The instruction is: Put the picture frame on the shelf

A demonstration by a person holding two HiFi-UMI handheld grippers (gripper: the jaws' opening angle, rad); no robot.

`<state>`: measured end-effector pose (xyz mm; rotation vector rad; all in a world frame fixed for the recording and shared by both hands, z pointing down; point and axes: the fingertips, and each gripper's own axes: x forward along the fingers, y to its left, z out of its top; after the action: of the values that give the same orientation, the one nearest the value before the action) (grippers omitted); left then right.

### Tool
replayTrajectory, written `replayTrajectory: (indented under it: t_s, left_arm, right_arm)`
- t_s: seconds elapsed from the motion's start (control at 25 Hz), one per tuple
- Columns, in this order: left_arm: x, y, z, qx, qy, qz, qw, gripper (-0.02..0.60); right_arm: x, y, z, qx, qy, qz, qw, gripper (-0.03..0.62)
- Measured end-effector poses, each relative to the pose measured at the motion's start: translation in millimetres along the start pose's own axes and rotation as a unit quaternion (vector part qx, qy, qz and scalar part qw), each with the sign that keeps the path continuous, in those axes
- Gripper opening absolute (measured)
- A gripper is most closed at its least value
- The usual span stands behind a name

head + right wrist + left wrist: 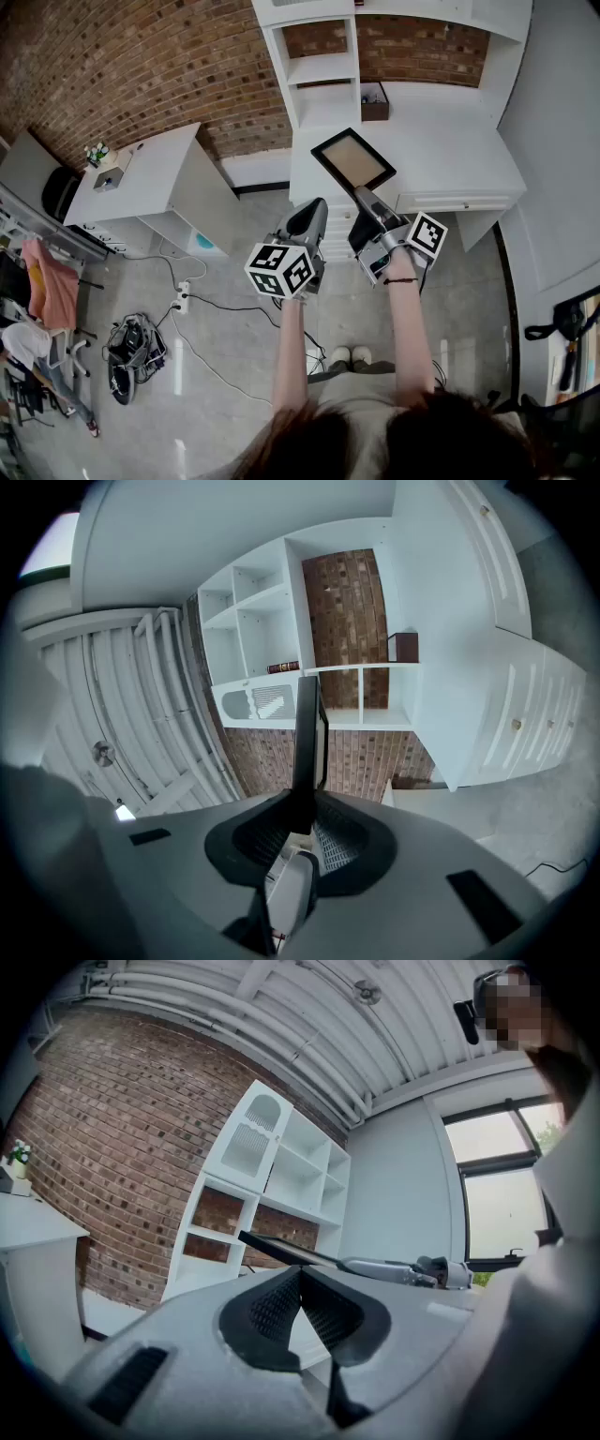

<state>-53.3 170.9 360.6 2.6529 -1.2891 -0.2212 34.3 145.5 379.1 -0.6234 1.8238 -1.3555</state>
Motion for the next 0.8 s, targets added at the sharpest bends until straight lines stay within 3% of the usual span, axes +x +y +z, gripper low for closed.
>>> replayTrajectory:
  t_s: [0.8]
  left_arm:
    - [10.0,-14.4,-13.0,0.009,0.015,0.014,0.9997,0.011]
  right_arm:
    - [-13.2,-4.5,12.5,0.010,0.012,-0.006,1.000,0.069]
